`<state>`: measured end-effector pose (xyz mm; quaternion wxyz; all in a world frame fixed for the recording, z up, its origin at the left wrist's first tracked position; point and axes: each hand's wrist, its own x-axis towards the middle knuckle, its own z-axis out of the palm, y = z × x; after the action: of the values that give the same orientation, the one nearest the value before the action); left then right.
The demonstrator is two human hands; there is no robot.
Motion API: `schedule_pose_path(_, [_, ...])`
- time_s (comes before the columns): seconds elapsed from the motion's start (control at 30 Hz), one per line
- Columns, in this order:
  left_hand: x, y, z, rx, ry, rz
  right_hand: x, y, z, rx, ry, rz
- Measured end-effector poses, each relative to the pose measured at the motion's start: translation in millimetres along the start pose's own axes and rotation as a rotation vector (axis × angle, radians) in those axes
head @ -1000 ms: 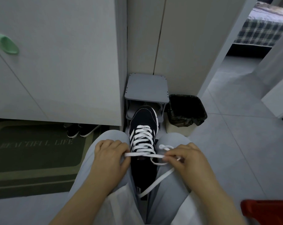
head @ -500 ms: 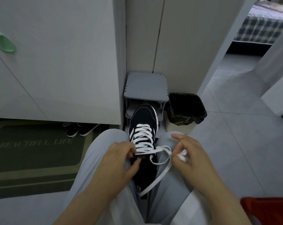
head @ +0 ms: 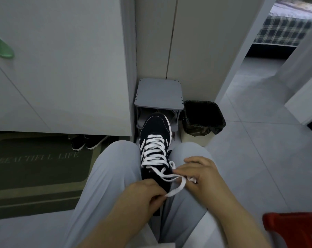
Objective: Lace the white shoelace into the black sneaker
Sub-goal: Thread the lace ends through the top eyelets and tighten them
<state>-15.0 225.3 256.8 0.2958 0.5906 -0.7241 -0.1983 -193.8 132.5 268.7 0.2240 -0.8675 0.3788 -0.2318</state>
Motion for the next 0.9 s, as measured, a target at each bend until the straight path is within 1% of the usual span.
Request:
schedule_pose_path(0.07, [5, 6, -10, -0.171, 0.160, -0.111, 2, -10, -5, 0.107, 0.022, 0.023])
schedule_pose_path(0.13, [15, 9, -18, -0.338, 0.349, -0.246, 6, -26, -10, 0.315, 0.081, 0.096])
schedule_pose_path(0.2, [24, 11, -23, -0.494, 0.467, -0.358, 14, -47, -8, 0.572, 0.188, 0.218])
schedule_pose_path(0.23, [28, 10, -24, -0.511, 0.495, -0.378, 18, -56, -2, 0.715, 0.224, 0.308])
schedule_pose_path(0.3, [31, 10, -23, -0.516, 0.497, -0.383, 26, -72, 14, 0.993, 0.234, 0.458])
schedule_pose_path(0.33, [29, 10, -21, -0.506, 0.474, -0.373, 28, -77, 22, 1.087, 0.225, 0.493])
schedule_pose_path(0.37, [26, 9, -18, -0.476, 0.453, -0.350, 29, -81, 29, 1.109, 0.217, 0.502])
schedule_pose_path(0.4, [23, 9, -17, -0.450, 0.427, -0.331, 28, -83, 34, 1.085, 0.220, 0.499])
schedule_pose_path(0.43, [19, 8, -16, -0.423, 0.408, -0.315, 26, -82, 38, 0.988, 0.224, 0.466])
schedule_pose_path(0.5, [13, 8, -18, -0.365, 0.382, -0.285, 20, -75, 43, 0.716, 0.231, 0.325])
schedule_pose_path(0.57, [8, 8, -19, -0.364, 0.361, -0.272, 14, -69, 45, 0.530, 0.176, 0.203])
schedule_pose_path(0.6, [6, 11, -20, -0.401, 0.342, -0.278, 11, -67, 47, 0.497, 0.125, 0.164])
schedule_pose_path(0.67, [5, 14, -20, -0.464, 0.316, -0.271, 7, -67, 51, 0.353, 0.053, 0.137])
schedule_pose_path(0.73, [4, 12, -21, -0.431, 0.310, -0.235, 5, -67, 53, 0.025, 0.114, 0.043])
schedule_pose_path(0.77, [4, 9, -19, -0.377, 0.305, -0.209, 5, -63, 54, -0.112, 0.133, 0.028])
schedule_pose_path(0.8, [4, 6, -17, -0.327, 0.294, -0.188, 6, -62, 52, -0.174, 0.115, 0.058])
schedule_pose_path(0.83, [4, 3, -13, -0.285, 0.281, -0.166, 6, -61, 50, -0.210, 0.106, 0.080])
schedule_pose_path(0.9, [3, 1, -7, -0.227, 0.256, -0.149, 6, -58, 37, -0.190, 0.013, 0.135])
